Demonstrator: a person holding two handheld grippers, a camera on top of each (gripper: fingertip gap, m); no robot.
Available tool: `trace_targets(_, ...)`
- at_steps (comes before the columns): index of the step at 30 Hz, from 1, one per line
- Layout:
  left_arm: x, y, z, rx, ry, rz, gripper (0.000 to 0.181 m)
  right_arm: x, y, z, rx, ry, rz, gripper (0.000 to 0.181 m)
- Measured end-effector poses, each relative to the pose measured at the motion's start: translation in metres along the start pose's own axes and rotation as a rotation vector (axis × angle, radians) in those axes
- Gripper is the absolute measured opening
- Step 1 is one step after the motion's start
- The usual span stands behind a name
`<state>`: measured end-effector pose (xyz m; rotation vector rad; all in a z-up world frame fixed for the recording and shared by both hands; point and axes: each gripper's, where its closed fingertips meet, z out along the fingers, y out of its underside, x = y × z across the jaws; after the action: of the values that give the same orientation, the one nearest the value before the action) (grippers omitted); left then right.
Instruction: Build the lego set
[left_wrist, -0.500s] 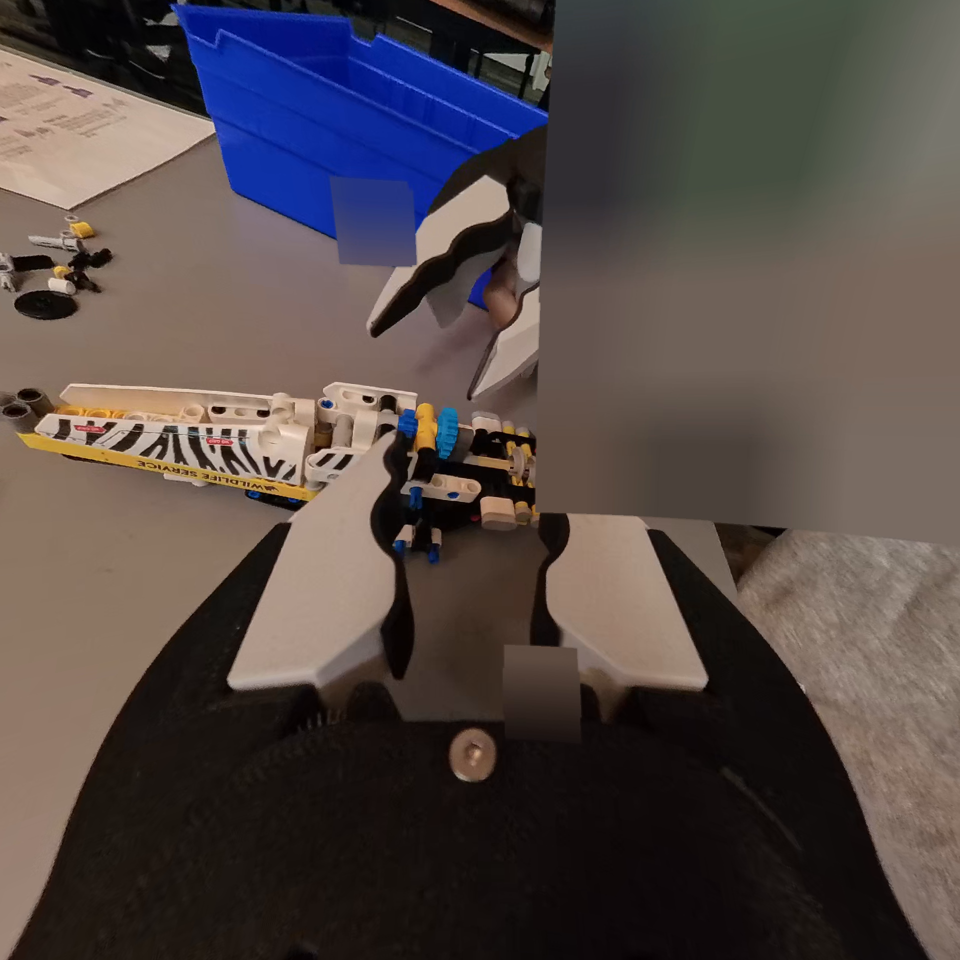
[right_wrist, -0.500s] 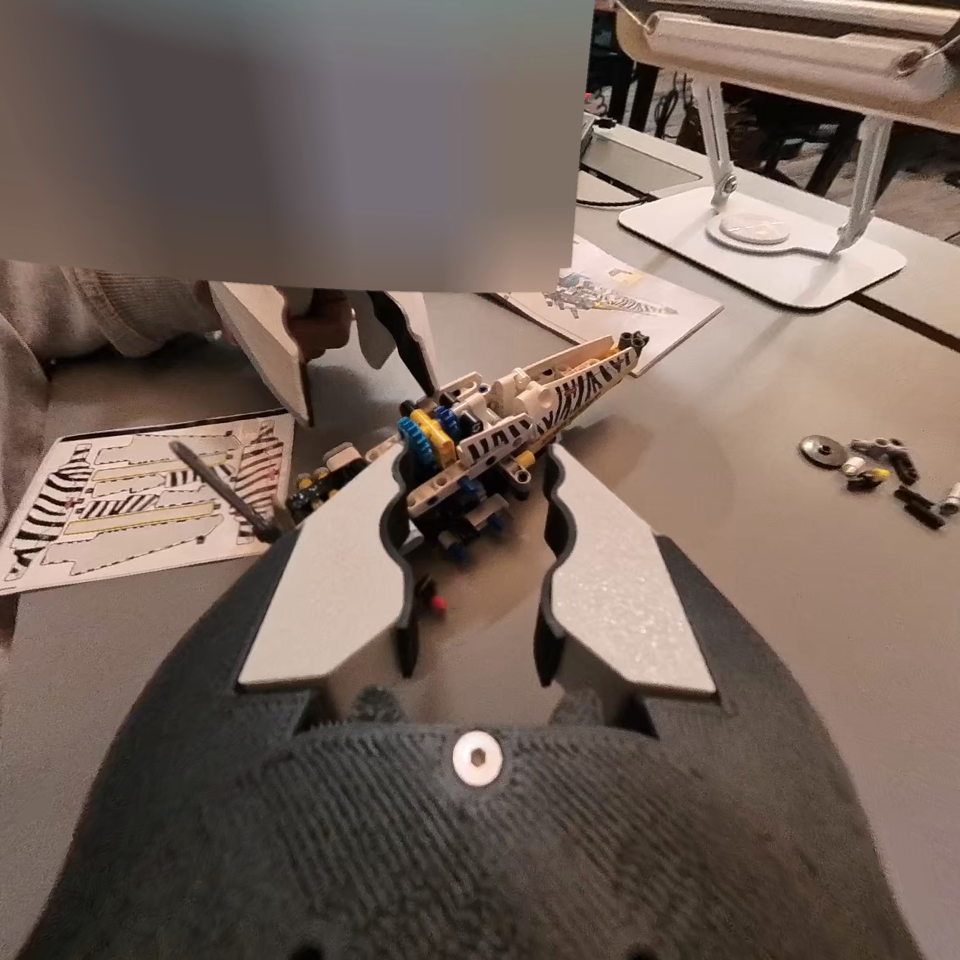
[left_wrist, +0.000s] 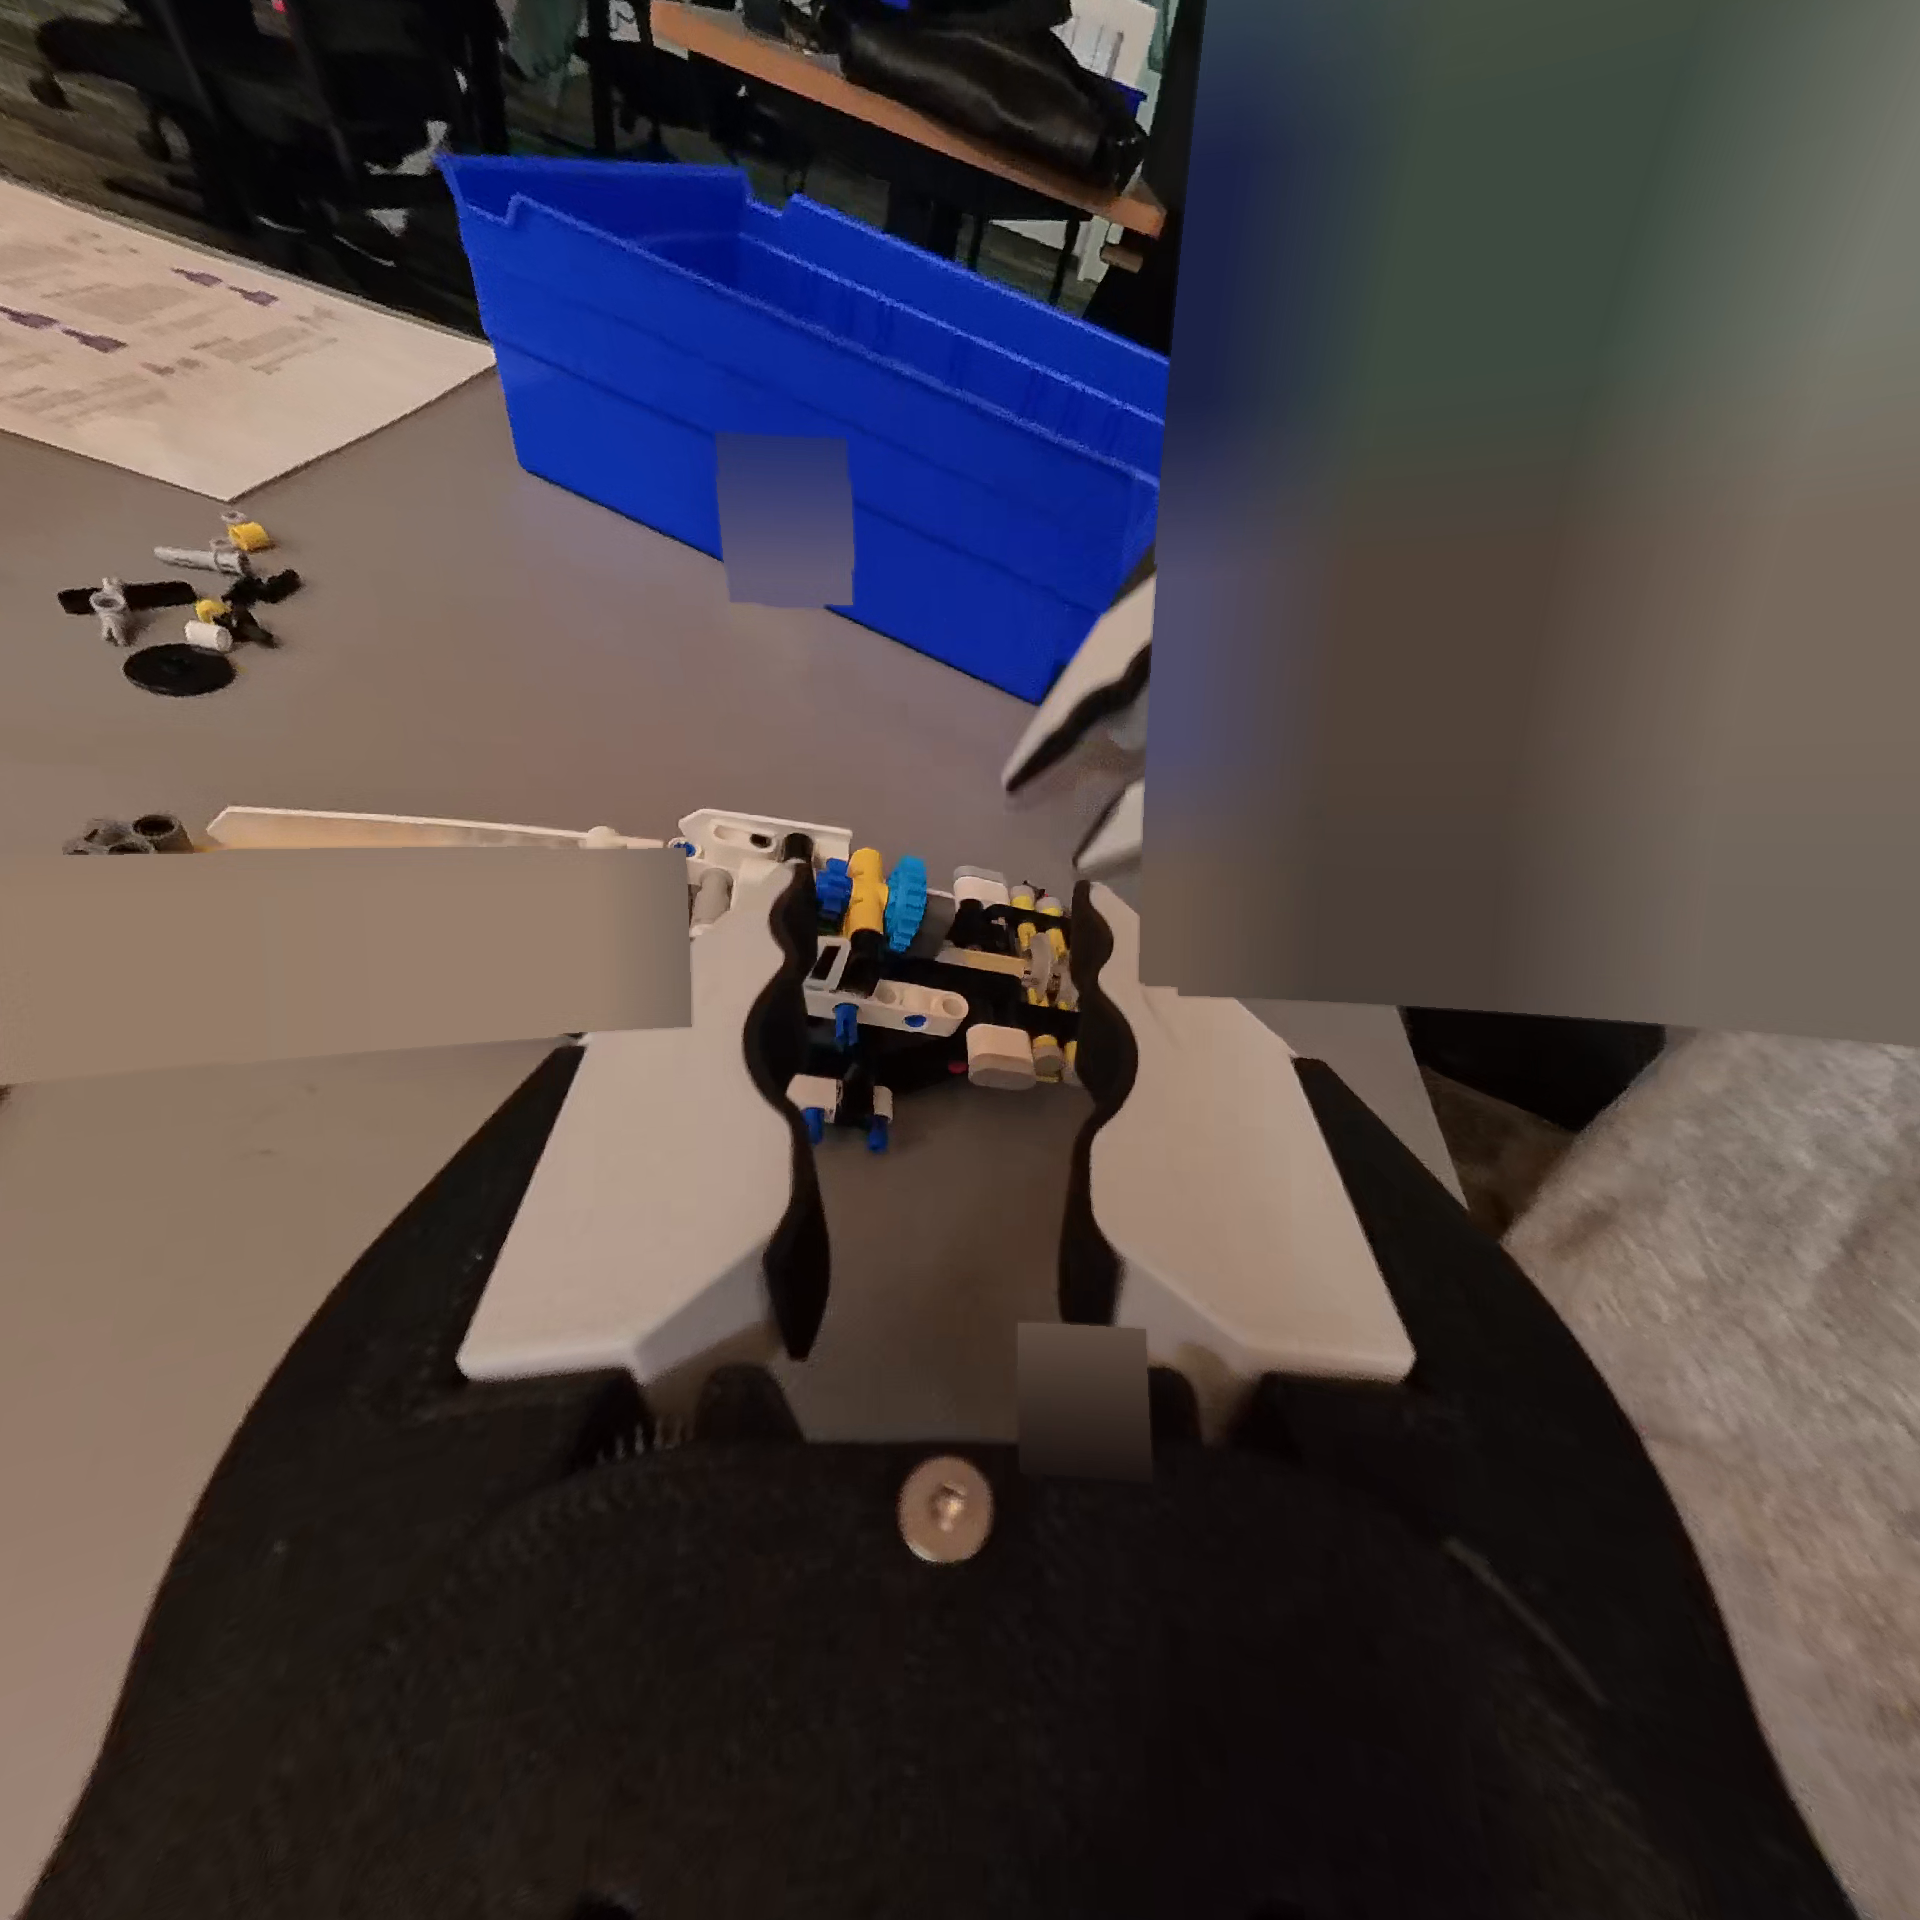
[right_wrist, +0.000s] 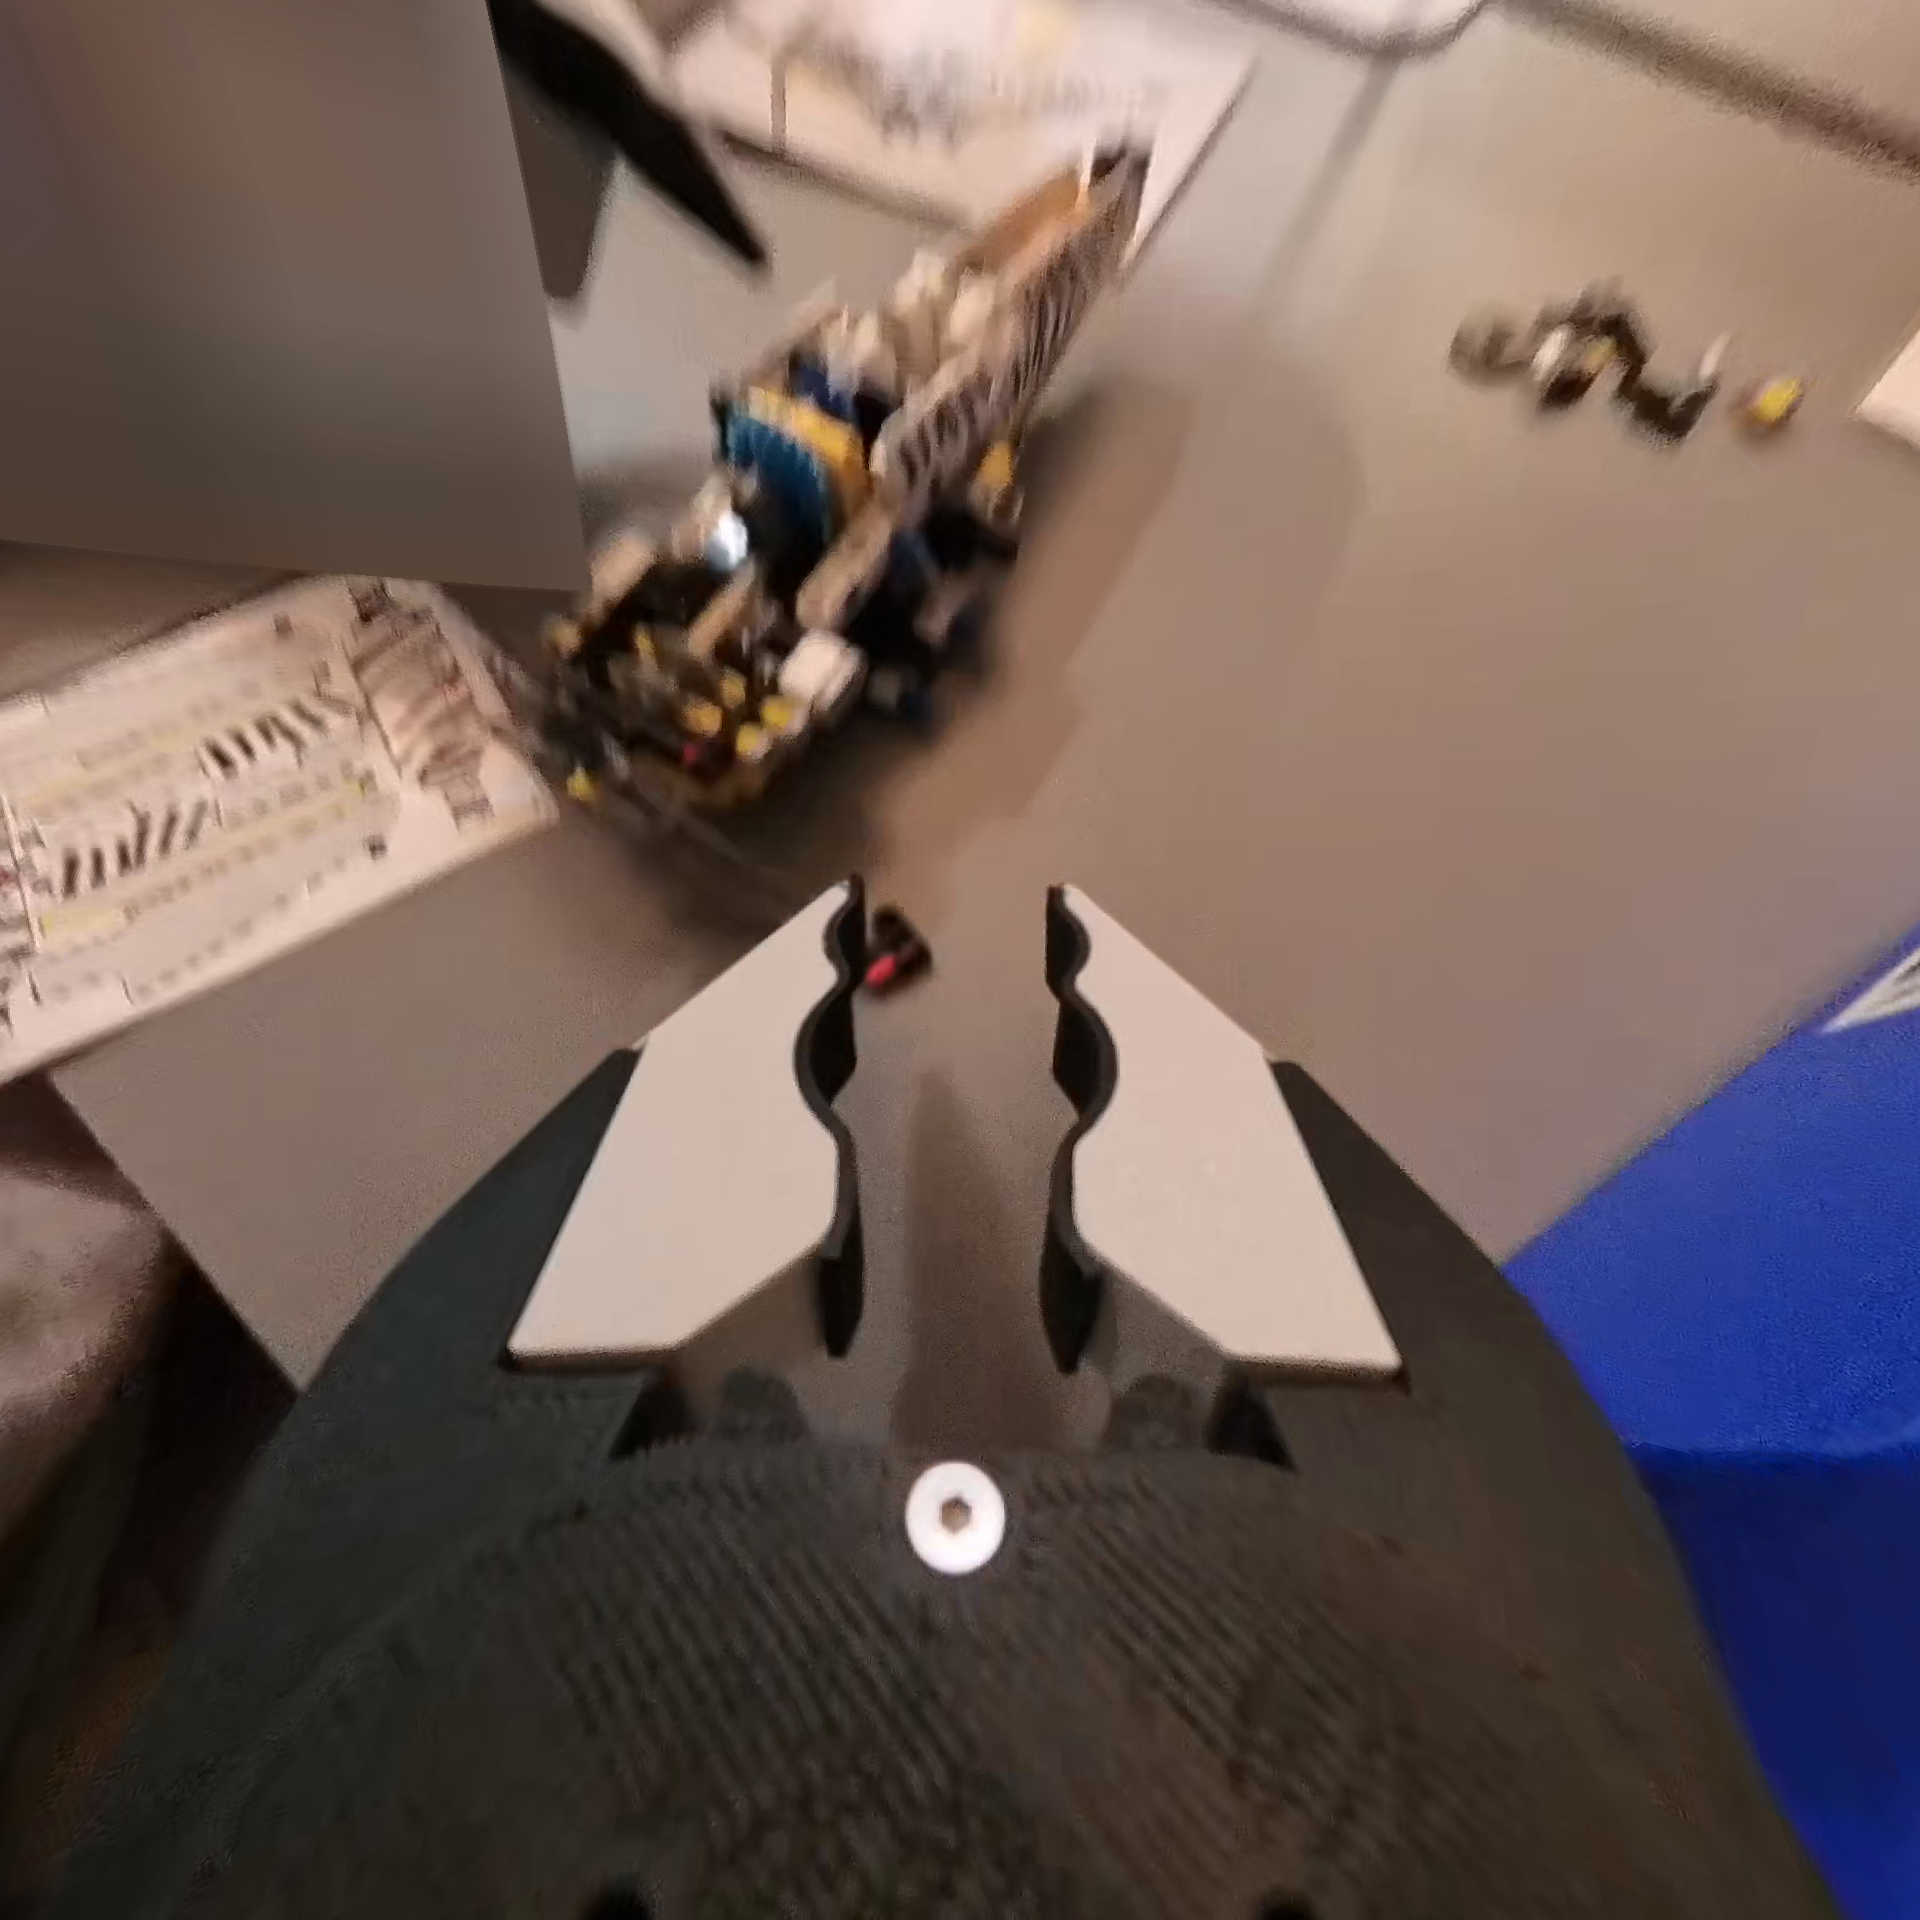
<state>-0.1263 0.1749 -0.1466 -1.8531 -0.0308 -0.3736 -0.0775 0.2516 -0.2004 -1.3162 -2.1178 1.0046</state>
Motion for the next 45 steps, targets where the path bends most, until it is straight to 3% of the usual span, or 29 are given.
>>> trace_targets(2, 0.003, -0.003, 0.000, 0.012, -0.008, 0.022, 0.047, -0.006, 0.021, 0.003, -0.069, -0.008, 0.012, 0.033)
trace_targets(5, 0.015, -0.008, 0.004, 0.026, -0.012, 0.074, 0.048, -0.009, 0.028, 0.006, -0.046, 0.003, 0.007, 0.031)
trace_targets(9, 0.036, -0.004, 0.019, -0.015, -0.010, 0.161, 0.050, -0.007, 0.015, 0.004, 0.019, 0.024, 0.008, 0.030)
trace_targets(12, 0.045, -0.007, 0.020, -0.015, -0.046, 0.208, 0.047, -0.027, -0.013, -0.003, 0.137, -0.049, -0.023, 0.031)
trace_targets(14, 0.048, -0.014, 0.014, 0.028, -0.060, 0.189, 0.046, -0.044, -0.028, -0.005, 0.208, -0.118, -0.024, 0.034)
trace_targets(18, 0.045, -0.023, -0.005, 0.090, -0.092, 0.121, 0.046, -0.054, -0.016, 0.007, 0.126, -0.155, 0.023, 0.043)
trace_targets(23, 0.036, -0.026, -0.031, 0.139, -0.181, 0.099, 0.047, -0.079, -0.021, 0.018, 0.144, -0.194, 0.059, 0.044)
trace_targets(32, -0.010, -0.025, -0.079, 0.342, -0.391, 0.101, 0.046, -0.142, -0.066, 0.059, 0.186, -0.222, -0.037, 0.051)
trace_targets(35, -0.012, -0.038, -0.104, 0.480, -0.347, -0.005, 0.046, -0.135, -0.069, 0.050, 0.200, -0.198, -0.014, 0.049)
trace_targets(38, -0.022, -0.042, -0.123, 0.587, -0.366, -0.079, 0.044, -0.107, -0.065, 0.025, 0.258, -0.142, 0.089, 0.046)
trace_targets(43, -0.019, -0.041, -0.117, 0.567, -0.347, -0.071, 0.044, -0.028, -0.015, -0.004, 0.201, 0.125, 0.282, 0.042)
trace_targets(45, -0.015, -0.041, -0.114, 0.549, -0.378, -0.007, 0.042, -0.014, 0.003, -0.008, 0.166, 0.187, 0.317, 0.043)
